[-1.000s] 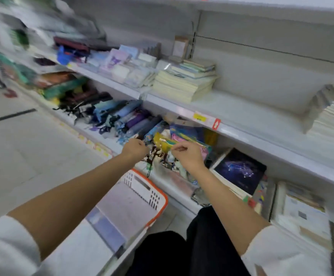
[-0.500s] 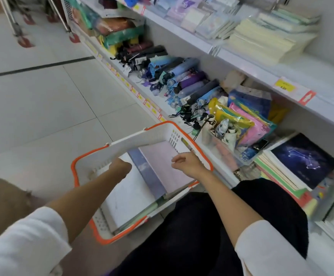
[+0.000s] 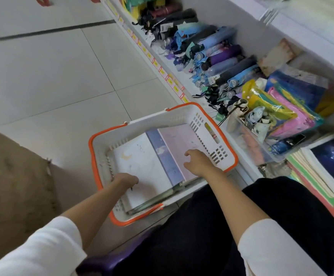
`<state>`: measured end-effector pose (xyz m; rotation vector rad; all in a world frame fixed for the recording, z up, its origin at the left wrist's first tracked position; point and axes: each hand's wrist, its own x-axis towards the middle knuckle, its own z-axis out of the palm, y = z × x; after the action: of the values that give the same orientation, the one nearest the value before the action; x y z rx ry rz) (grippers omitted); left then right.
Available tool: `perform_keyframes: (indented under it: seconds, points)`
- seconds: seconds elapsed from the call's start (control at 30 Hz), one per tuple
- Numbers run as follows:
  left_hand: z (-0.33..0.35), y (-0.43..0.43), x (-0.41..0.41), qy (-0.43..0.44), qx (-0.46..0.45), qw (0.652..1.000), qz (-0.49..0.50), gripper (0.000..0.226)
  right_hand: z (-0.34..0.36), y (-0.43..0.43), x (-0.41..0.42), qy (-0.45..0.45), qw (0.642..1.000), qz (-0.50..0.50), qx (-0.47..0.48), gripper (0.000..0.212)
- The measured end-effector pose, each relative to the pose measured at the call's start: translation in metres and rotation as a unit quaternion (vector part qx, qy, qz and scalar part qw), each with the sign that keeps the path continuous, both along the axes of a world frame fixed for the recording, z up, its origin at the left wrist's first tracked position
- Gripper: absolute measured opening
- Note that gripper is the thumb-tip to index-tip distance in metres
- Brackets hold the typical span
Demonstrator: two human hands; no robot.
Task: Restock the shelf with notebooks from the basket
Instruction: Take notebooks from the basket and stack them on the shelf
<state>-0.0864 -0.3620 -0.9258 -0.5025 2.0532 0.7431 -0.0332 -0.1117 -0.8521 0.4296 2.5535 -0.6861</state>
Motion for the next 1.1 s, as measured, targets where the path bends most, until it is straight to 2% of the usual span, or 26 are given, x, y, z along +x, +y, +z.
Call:
perform_keyframes:
  seconds: [0.17,0.27,0.33,0.37,0.43,0.5,0.6,0.67,0.77,0.83,0.97,1.07,1.1]
  points:
    - [-0.017,-0.006,-0.003,-0.018,0.039,0.989,0.144,0.07,-0.028,-0.009,-0.003,-0.024,0.996,-0.054,-0.063,0.058]
    - [-0.024,-0.013,-0.008,-0.024,0.098,0.963,0.249,0.075,-0.043,-0.012,-0.003,-0.034,0.992,-0.082,-0.084,0.062]
    - [-0.025,-0.014,-0.006,-0.049,0.171,0.923,0.342,0.066,-0.052,-0.016,-0.001,-0.034,0.991,-0.1,-0.087,0.059]
    - [-0.022,-0.01,-0.002,-0.066,0.206,0.902,0.373,0.054,-0.057,-0.019,0.001,-0.034,0.989,-0.111,-0.089,0.057]
    - [-0.021,0.001,0.006,-0.086,0.269,0.875,0.394,0.032,-0.067,-0.021,0.006,-0.042,0.987,-0.127,-0.094,0.058]
    - [-0.022,0.011,0.011,-0.062,0.308,0.865,0.392,0.033,-0.075,-0.02,0.008,-0.046,0.988,-0.124,-0.084,0.059]
    - [-0.026,0.013,0.005,-0.03,0.316,0.87,0.377,0.04,-0.08,-0.01,0.004,-0.041,0.992,-0.111,-0.034,0.045]
    - [-0.028,0.004,-0.005,-0.005,0.299,0.885,0.357,0.041,-0.081,-0.007,-0.001,-0.047,0.993,-0.104,-0.027,0.043]
    - [-0.032,-0.018,-0.021,0.048,0.246,0.913,0.323,0.04,-0.085,-0.011,0.0,-0.057,0.994,-0.088,-0.01,0.054]
    - [-0.038,-0.028,-0.028,0.06,0.236,0.917,0.315,0.041,-0.089,-0.015,0.003,-0.058,0.995,-0.086,-0.001,0.065]
    - [-0.04,-0.032,-0.032,0.064,0.228,0.92,0.312,0.042,-0.09,-0.016,0.001,-0.019,0.995,-0.096,0.004,0.059]
    - [-0.036,-0.033,-0.03,0.071,0.223,0.926,0.297,0.037,-0.089,-0.007,-0.005,-0.05,0.998,-0.022,0.032,0.073]
    - [-0.033,-0.034,-0.03,0.07,0.22,0.93,0.285,0.034,-0.089,-0.006,-0.007,-0.053,0.997,0.007,0.05,0.07]
